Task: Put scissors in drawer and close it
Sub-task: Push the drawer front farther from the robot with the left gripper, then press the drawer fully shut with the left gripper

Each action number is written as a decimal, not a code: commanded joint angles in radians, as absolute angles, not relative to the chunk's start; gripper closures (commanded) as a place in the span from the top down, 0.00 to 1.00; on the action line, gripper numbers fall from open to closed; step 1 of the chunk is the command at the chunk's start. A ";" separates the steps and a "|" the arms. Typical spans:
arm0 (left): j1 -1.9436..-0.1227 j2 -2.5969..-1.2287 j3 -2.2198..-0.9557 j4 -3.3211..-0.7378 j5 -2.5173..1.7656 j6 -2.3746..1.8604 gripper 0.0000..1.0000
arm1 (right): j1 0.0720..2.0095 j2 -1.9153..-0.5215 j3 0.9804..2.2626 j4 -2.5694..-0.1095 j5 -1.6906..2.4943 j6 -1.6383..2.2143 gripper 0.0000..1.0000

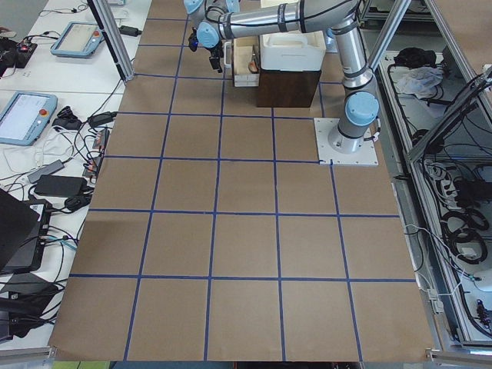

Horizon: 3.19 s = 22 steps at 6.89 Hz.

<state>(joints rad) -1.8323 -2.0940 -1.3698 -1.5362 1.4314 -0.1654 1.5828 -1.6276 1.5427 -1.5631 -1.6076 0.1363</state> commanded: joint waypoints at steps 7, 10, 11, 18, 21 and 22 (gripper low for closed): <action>-1.848 -2.056 -1.399 -1.746 1.374 -0.232 1.00 | 1.586 -1.623 1.542 -1.563 -1.608 0.138 1.00; -1.845 -2.045 -1.422 -1.755 1.370 -0.232 1.00 | 1.586 -1.623 1.523 -1.571 -1.609 0.140 1.00; -1.845 -2.045 -1.433 -1.753 1.371 -0.233 1.00 | 1.586 -1.606 1.516 -1.577 -1.608 0.138 1.00; -1.841 -2.046 -1.448 -1.776 1.370 -0.235 1.00 | 1.589 -1.522 1.413 -1.620 -1.609 0.135 1.00; -1.833 -2.033 -1.436 -1.770 1.373 -0.230 1.00 | 1.591 -1.516 1.413 -1.632 -1.586 0.137 1.00; -1.792 -2.010 -1.408 -1.740 1.365 -0.223 1.00 | 1.589 -1.517 1.413 -1.631 -1.580 0.137 1.00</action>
